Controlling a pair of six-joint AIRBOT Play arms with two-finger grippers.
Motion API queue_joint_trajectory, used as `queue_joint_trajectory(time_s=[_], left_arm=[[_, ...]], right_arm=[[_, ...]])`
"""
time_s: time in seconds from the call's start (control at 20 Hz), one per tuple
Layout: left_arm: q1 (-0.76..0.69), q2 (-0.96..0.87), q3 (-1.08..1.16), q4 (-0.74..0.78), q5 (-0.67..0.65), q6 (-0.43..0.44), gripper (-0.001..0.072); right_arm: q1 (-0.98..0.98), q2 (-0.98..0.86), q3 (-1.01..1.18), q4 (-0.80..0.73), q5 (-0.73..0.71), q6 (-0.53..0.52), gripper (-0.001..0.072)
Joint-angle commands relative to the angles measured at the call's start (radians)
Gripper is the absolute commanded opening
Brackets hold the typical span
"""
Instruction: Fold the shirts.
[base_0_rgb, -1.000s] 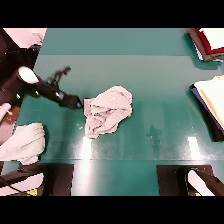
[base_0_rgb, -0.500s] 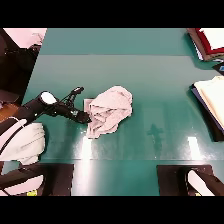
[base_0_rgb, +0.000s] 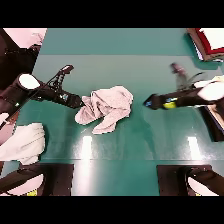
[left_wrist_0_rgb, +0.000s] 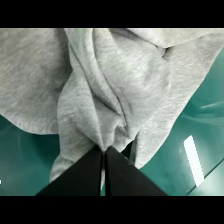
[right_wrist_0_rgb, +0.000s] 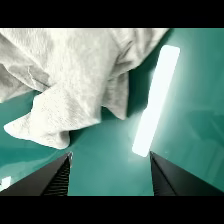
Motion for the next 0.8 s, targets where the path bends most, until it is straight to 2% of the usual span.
queue_joint_trajectory(time_s=[0.0,0.2,0.3,0.35,0.4,0.55,0.65,0.75], left_arm=[[0.005,0.010,0.027,0.014,-0.031,-0.003,0.0021],[0.005,0.010,0.027,0.014,-0.048,-0.002,0.0021],[0.005,0.010,0.027,0.017,-0.052,-0.003,0.0021],[0.005,0.010,0.027,0.018,-0.056,-0.003,0.0021],[0.005,0.010,0.032,0.025,-0.058,-0.005,0.0021],[0.040,0.027,0.162,0.140,-0.140,-0.042,0.0021],[0.095,0.083,0.299,0.159,-0.166,-0.039,0.0021],[0.142,0.145,0.447,0.158,-0.165,-0.039,0.0021]], right_arm=[[0.192,-0.169,-0.032,0.040,-0.225,0.011,0.0557],[0.211,-0.337,0.071,0.035,-0.229,0.011,0.0543],[0.210,-0.378,0.111,0.011,-0.233,0.011,0.0323],[0.210,-0.386,0.130,-0.015,-0.227,0.011,0.0098],[0.209,-0.382,0.151,-0.055,-0.212,0.011,0.0014],[0.158,-0.277,0.241,-0.254,-0.077,0.041,0.0013],[0.089,-0.155,0.336,-0.388,0.060,0.058,0.0012],[0.011,-0.035,0.447,-0.441,0.142,0.059,0.0012]])
